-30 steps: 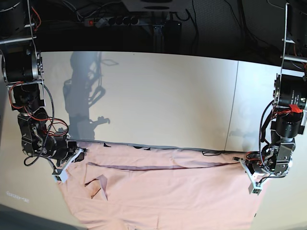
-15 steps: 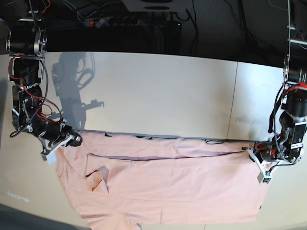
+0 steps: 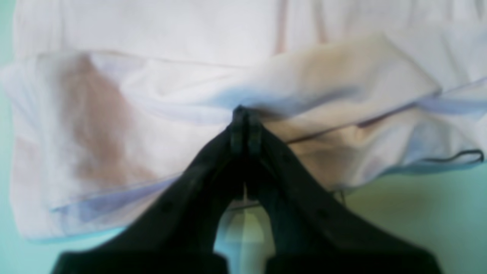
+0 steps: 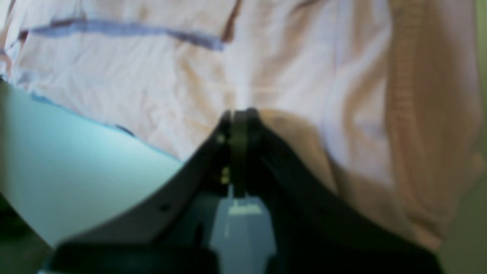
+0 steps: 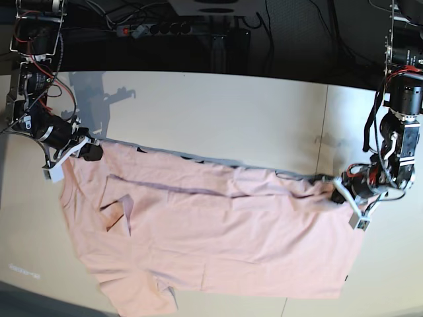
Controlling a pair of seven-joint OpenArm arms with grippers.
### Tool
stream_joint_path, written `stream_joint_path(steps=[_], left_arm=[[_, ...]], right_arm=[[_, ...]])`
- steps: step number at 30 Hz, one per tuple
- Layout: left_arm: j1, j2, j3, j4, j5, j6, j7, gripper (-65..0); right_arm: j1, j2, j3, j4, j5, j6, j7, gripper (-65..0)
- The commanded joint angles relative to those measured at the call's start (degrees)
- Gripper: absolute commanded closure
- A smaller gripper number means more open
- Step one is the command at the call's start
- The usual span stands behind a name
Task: Fold the T-shirt properly
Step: 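Grasp the folded edge with both grippers and drag it toward the robot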
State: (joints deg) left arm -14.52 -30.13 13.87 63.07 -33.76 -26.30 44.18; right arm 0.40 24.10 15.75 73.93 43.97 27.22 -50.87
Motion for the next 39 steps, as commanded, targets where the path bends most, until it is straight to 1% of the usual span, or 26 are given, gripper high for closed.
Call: stream_joint_path(steps=[1, 6, 14, 18, 21, 24, 30, 35, 39], left_arm=[[3.04, -0.96, 0.68, 1.38, 2.73, -0.52, 8.13, 0.0], [11.32, -1.97, -0.72, 10.95, 3.67, -0.46, 8.22, 0.0], [27.02, -1.95, -9.29, 23.71, 4.44, -0.26, 8.13, 0.0], [34.67, -1.95, -11.74, 31.15, 5.35, -0.24, 7.39, 0.0], [38.60, -1.90, -13.40, 34.82, 5.55, -0.02, 6.23, 0.0], [40.54, -1.92, -15.15, 36.81, 5.53, 0.11, 5.53, 0.0], [40.61, -1.95, -16.37, 37.07, 5.22, 0.09, 6.36, 0.0], [40.61, -1.92, -16.37, 37.11, 4.66, 0.09, 6.43, 0.0], [40.57, -1.92, -16.37, 37.38, 2.99, -1.01, 6.36, 0.0]], right_arm=[[-0.72, 1.20, 0.55, 1.03, -1.11, 3.02, -1.90, 0.0], [-5.18, 2.29, 0.63, 4.26, 0.20, 3.04, -2.91, 0.0], [-13.64, 4.52, 0.79, 11.26, 0.42, 3.02, -3.17, 0.0], [-17.22, 5.92, 1.01, 13.90, 0.87, 3.02, -3.17, 0.0], [-19.19, 6.58, 1.57, 15.15, 1.07, 3.02, -3.17, 0.0], [-21.16, 7.41, 2.47, 15.89, 1.09, 3.02, -3.15, 0.0], [-23.96, 8.48, 5.90, 16.17, 2.38, 3.02, -3.17, 0.0], [-24.06, 8.50, 7.87, 16.17, 2.36, 3.04, -3.19, 0.0], [-24.04, 8.46, 7.91, 16.17, 2.38, 3.02, -2.91, 0.0]])
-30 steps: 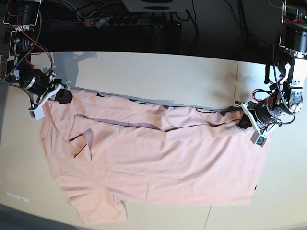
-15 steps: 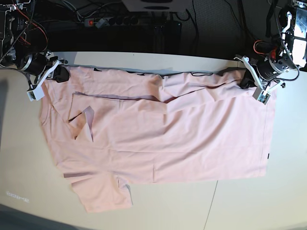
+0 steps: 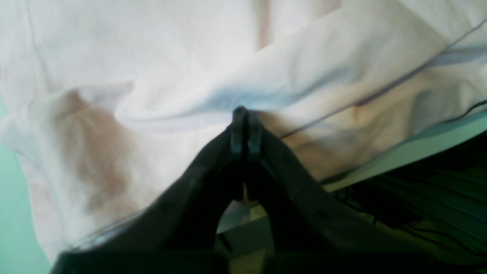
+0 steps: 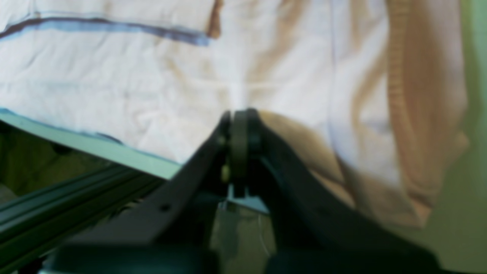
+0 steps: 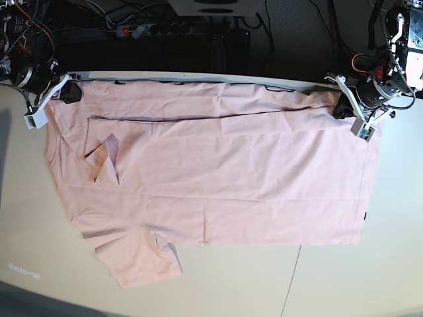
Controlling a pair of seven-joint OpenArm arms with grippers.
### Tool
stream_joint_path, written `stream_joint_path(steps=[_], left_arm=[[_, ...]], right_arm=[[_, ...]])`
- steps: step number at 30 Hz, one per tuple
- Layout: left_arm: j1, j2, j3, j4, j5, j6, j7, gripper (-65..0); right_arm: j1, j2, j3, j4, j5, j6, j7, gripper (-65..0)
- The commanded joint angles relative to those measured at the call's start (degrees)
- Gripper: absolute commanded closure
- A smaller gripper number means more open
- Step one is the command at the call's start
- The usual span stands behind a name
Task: Fold the T-shirt properly
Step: 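Grasp the folded edge with both grippers and drag it toward the robot, then open the left gripper and release the shirt edge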
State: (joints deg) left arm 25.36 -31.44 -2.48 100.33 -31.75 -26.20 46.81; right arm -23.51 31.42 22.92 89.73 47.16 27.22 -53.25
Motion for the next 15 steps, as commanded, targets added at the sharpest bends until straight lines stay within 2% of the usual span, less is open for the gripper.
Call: stream_joint_path(steps=[1, 4, 5, 10, 15], left_arm=[[0.68, -0.63, -0.02, 0.55, 0.85, -1.11, 3.58, -5.3], [0.66, -0.66, -0.68, 3.72, 0.85, -1.07, 3.61, -25.7], [0.66, -0.70, -1.11, 5.20, 0.83, -1.05, 3.63, -29.7], [0.66, -4.17, -4.81, 13.18, -1.60, -0.98, 4.39, -31.2], [-2.03, -8.46, -11.69, 16.28, -4.94, -1.01, 2.49, -31.2]], right_arm=[[-0.11, 1.14, 0.74, 0.37, -0.83, 3.02, -0.48, 0.0], [0.00, 1.14, 0.74, 0.37, -0.83, 3.02, -0.15, 0.0], [0.00, 1.11, 0.74, 0.37, -0.83, 3.02, 0.09, 0.0], [0.00, 1.14, 0.74, 0.35, -1.92, 3.02, 0.31, 0.0], [0.00, 1.14, 0.74, 0.20, -2.60, 3.02, 0.31, 0.0]])
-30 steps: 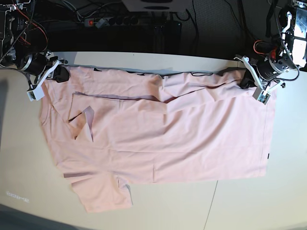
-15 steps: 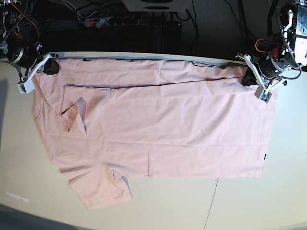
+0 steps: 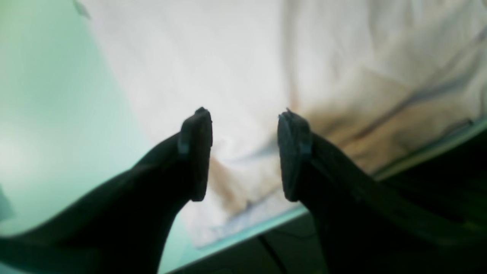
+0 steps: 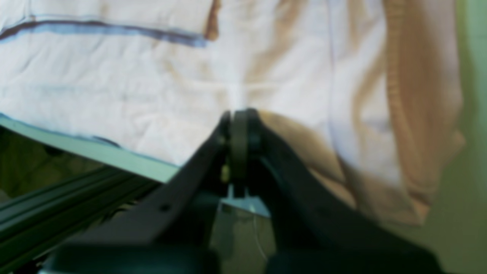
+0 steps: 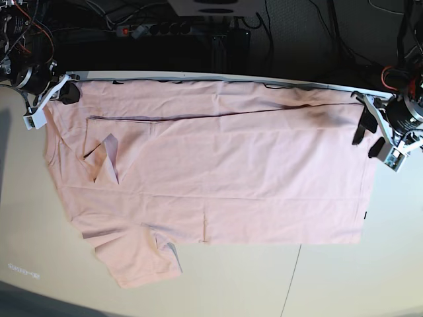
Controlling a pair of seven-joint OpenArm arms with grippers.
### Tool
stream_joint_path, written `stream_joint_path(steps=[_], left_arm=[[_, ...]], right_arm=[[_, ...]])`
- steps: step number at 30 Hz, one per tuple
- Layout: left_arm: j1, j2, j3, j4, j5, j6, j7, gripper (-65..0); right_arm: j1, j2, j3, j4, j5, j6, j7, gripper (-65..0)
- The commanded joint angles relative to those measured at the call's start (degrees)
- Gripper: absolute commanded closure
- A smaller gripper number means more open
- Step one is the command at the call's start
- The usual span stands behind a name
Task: Fold the T-shirt properly
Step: 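Open the left gripper and release the shirt edge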
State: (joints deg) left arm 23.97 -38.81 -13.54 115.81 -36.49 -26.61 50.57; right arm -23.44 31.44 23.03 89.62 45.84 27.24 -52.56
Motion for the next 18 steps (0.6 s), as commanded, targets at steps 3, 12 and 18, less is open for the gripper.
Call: stream_joint_path(steps=[3, 12, 18], left_arm=[[-4.83, -3.17, -2.82, -1.36, -0.13, -0.57, -5.92, -31.2], [-23.28, -6.93, 1.11, -23.02, -7.39, -0.44, -13.07, -31.2], [-37.46, -5.75, 11.43, -39.82, -7.67, -1.09, -13.27, -31.2]], right_arm=[[-0.07, 1.09, 0.63, 0.31, -1.29, 2.99, -0.15, 0.0], [-0.07, 1.09, 0.63, 0.24, -1.92, 2.99, -0.15, 0.0], [-0.09, 1.09, 0.63, 0.24, -1.95, 2.99, -0.17, 0.0]])
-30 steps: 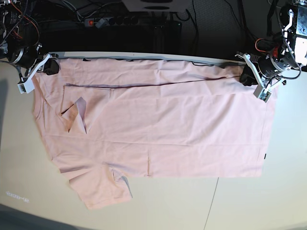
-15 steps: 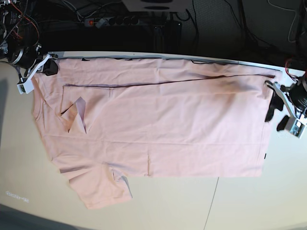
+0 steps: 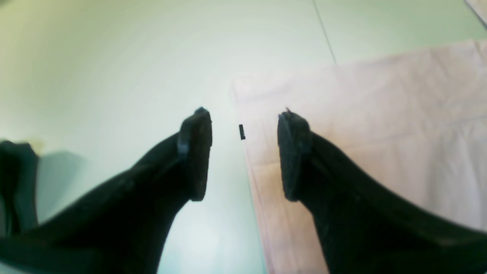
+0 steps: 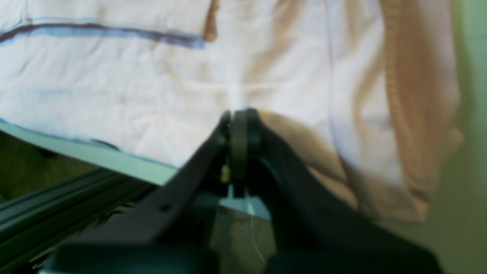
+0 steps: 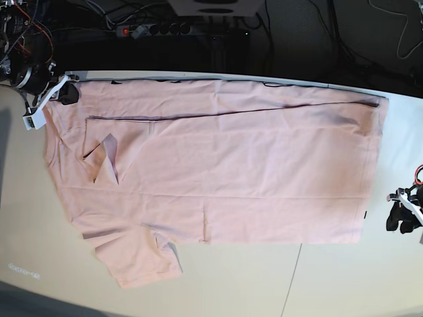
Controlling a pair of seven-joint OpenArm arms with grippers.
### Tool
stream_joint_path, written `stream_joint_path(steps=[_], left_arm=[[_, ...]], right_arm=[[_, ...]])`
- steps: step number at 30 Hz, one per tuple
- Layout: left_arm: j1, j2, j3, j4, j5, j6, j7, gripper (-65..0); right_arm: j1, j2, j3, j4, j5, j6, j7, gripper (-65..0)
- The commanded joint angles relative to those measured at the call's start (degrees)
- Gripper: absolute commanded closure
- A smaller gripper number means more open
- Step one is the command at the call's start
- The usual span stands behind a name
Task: Fold the T-shirt properly
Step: 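Open the left gripper and release the shirt edge, then move both grippers to the shirt's opposite edge and grasp it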
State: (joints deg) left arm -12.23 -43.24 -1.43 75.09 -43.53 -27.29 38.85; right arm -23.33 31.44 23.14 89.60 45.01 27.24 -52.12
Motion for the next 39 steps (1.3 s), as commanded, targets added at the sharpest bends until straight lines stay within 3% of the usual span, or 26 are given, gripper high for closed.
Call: stream_joint_path(steps=[1, 6, 11, 14, 16, 23, 39], left_arm=[[-3.52, -0.85, 1.25, -1.88, -0.59, -0.42, -2.16, -31.2], [-14.53, 3.04, 7.19, -17.44, 1.18, -0.42, -3.96, -31.2], [-23.56, 7.61, 7.76, -35.47, 0.96, -0.52, -1.66, -31.2], [-26.91, 9.14, 7.76, -43.45, 0.98, -3.74, -1.31, -31.2], [-27.80, 9.55, 7.76, -46.38, 0.98, -3.80, -1.38, -31.2], [-27.58, 10.58, 7.78, -47.15, 5.14, -3.80, -1.66, -31.2], [-26.08, 12.52, 7.78, -47.19, 6.21, -3.80, -1.88, -31.3]], right_arm=[[-0.17, 1.09, 0.52, 0.26, -1.09, 2.99, -0.59, 0.0], [-0.20, 1.09, 0.52, 0.26, -1.11, 2.99, -0.63, 0.0], [-0.20, 1.09, 0.52, 0.26, -1.27, 2.99, -0.66, 0.0], [-0.17, 1.09, 0.52, 0.26, -1.29, 2.99, -0.66, 0.0], [-0.20, 1.09, 0.52, 0.28, -1.27, 2.99, -0.66, 0.0], [-0.17, 1.09, 0.52, 0.28, -1.09, 2.99, -0.63, 0.0], [-0.17, 1.09, 0.52, 0.28, -1.05, 2.99, -0.61, 0.0]])
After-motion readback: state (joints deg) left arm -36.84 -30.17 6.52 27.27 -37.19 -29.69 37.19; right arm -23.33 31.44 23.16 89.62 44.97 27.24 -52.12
